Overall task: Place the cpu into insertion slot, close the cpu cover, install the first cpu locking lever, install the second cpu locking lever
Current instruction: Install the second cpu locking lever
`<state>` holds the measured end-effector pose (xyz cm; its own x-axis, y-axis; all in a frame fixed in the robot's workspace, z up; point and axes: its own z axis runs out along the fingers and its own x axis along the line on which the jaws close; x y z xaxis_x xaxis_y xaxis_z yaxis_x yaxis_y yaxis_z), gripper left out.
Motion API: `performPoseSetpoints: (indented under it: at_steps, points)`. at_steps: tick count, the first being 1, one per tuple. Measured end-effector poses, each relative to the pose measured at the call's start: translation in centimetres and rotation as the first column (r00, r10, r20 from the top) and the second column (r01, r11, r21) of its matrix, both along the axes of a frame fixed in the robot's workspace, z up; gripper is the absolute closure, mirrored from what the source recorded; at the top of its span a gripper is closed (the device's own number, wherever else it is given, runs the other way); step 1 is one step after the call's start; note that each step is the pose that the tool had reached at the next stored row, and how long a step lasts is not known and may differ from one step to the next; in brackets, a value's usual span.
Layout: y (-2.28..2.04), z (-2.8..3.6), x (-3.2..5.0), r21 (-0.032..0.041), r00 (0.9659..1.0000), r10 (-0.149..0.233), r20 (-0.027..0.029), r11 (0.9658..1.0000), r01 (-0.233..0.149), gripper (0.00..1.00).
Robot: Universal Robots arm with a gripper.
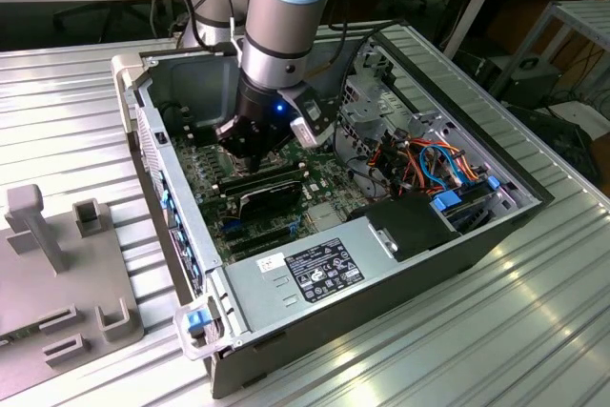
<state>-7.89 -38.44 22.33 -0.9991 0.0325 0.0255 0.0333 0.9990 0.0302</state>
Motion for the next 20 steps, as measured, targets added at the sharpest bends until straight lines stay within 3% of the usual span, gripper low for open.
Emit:
performPoseSetpoints:
  at_steps: [6,14,20]
  points:
    - [0.1,-0.18,-0.14,0.004,1.0,0.0,-0.0001,1.0,0.0,0.89]
    - [0.54,-0.89,-0.15,0.018,1.0,0.0,0.0,0.9998,0.0,0.89]
    - [0.96,-1.48,0.39,0.0215,1.0,0.0,0.0,0.9998,0.0,0.89]
